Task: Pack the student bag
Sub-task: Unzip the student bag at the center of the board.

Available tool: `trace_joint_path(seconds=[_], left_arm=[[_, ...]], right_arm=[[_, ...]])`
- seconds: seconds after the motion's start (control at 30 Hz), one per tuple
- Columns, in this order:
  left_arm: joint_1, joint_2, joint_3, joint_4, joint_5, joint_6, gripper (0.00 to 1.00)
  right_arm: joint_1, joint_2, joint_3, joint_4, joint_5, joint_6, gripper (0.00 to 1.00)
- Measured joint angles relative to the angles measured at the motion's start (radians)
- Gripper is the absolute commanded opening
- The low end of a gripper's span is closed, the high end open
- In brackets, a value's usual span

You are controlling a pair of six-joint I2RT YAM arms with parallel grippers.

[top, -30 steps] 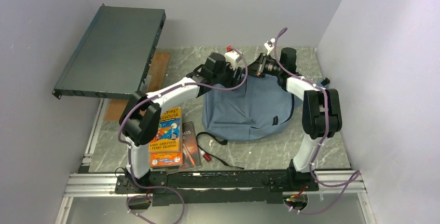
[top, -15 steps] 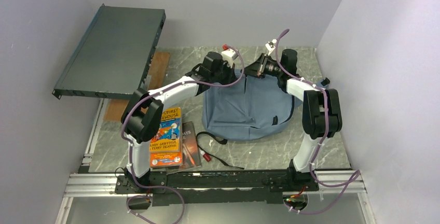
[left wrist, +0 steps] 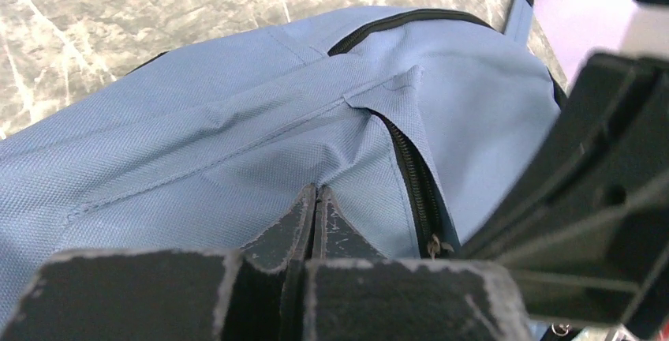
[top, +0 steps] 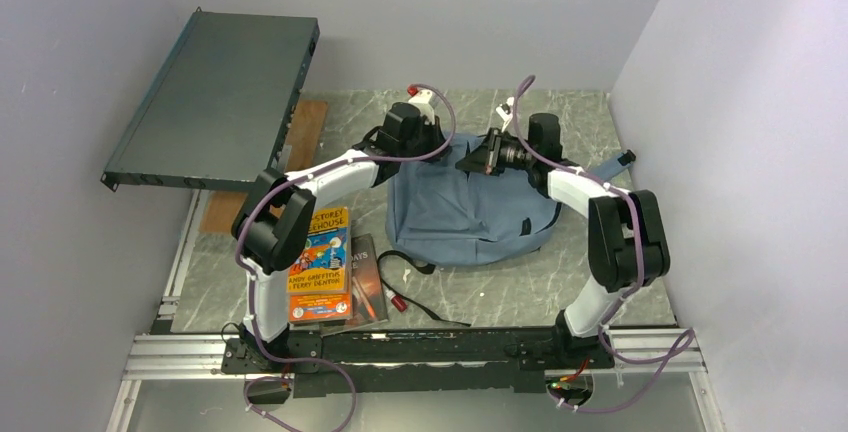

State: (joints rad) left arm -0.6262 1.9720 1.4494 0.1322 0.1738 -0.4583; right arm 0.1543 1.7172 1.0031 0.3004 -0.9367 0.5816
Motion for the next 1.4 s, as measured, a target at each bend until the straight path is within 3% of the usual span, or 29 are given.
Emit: trace_joint_path(seconds=[0.43, 0.73, 0.93, 0.97, 1.17, 1.4], left_arm=[[0.002, 0.021, 0.059, -0.039, -0.093, -0.035, 0.00], [-0.008, 0.021, 0.063, -0.063, -0.074, -0.035, 0.00], [-0.006, 0.023, 0.100, -0.109, -0.057, -0.027, 0.00], [-0.004, 0.024, 0.106, -0.114, -0.057, -0.025, 0.03], [0.018, 0.087, 0.306, -0.278, 0.008, 0.002, 0.56], [0.042, 0.031, 0.352, -0.382, 0.092, 0.007, 0.99]], right_arm=[[0.089, -0.285, -0.252, -0.263, 0.123, -0.168, 0.00], [0.088, -0.404, -0.356, -0.299, 0.206, -0.198, 0.00], [0.095, -0.401, -0.363, -0.327, 0.222, -0.208, 0.20], [0.097, -0.399, -0.362, -0.348, 0.222, -0.213, 0.25], [0.096, -0.387, -0.316, -0.464, 0.242, -0.246, 0.44], [0.140, -0.408, -0.256, -0.536, 0.333, -0.275, 0.54]])
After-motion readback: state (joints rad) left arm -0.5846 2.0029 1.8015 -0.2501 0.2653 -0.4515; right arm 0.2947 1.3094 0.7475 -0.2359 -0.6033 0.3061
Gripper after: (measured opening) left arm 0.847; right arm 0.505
